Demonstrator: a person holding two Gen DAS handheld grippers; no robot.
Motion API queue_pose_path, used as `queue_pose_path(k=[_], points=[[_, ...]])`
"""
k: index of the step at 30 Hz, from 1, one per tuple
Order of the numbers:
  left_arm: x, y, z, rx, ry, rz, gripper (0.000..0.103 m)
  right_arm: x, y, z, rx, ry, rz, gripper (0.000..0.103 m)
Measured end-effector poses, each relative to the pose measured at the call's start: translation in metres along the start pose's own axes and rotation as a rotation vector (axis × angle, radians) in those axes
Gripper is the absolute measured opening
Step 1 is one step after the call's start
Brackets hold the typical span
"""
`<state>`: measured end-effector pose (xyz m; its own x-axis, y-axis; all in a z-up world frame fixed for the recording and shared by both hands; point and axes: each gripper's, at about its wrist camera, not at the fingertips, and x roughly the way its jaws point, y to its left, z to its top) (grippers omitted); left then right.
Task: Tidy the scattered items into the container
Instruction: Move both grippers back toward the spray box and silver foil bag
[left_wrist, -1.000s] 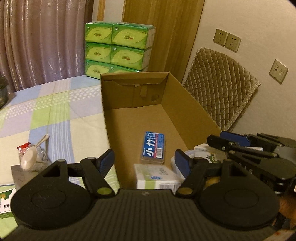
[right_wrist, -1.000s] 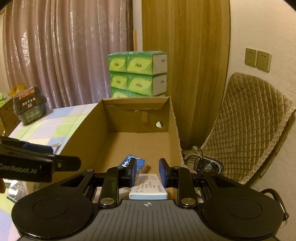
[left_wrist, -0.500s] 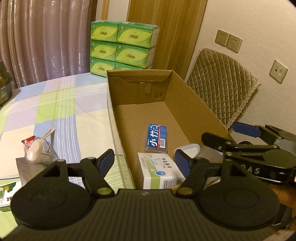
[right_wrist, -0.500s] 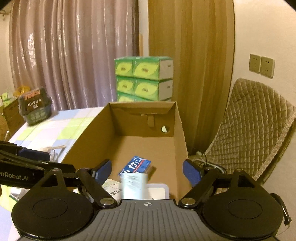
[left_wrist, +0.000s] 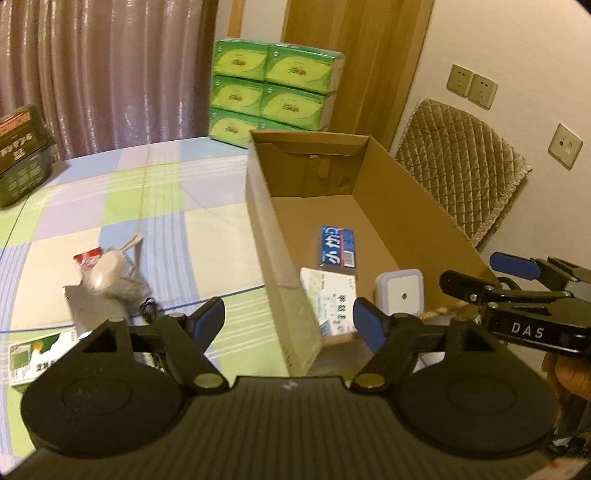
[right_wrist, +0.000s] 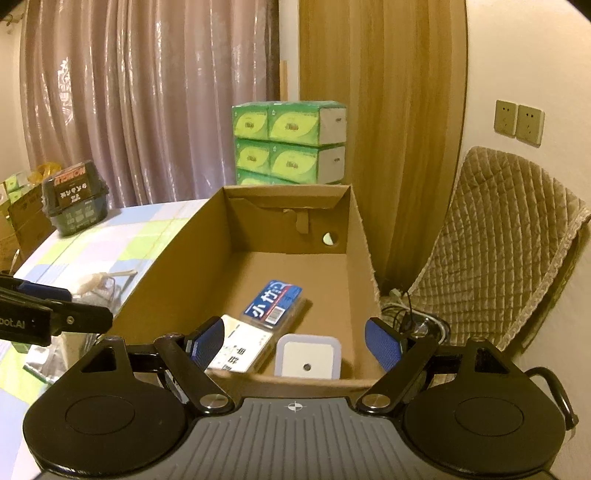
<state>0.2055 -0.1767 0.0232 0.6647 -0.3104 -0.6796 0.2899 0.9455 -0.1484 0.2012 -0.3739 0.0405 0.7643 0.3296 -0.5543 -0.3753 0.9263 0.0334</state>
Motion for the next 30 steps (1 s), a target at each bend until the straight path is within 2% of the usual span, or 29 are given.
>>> queue_pose_path(k=[15,30], points=[[-0.051,0.059,-0.056,-0.052,0.012,0.111,0.074,-0.021,0.051,-0.005,-0.041,-0.015,0.072,0.081],[-0.104,0.142,-0.094,-0.082,0.023,0.235,0.077,-0.032,0.142,-0.005,-0.162,-0.029,0.227,0.081]])
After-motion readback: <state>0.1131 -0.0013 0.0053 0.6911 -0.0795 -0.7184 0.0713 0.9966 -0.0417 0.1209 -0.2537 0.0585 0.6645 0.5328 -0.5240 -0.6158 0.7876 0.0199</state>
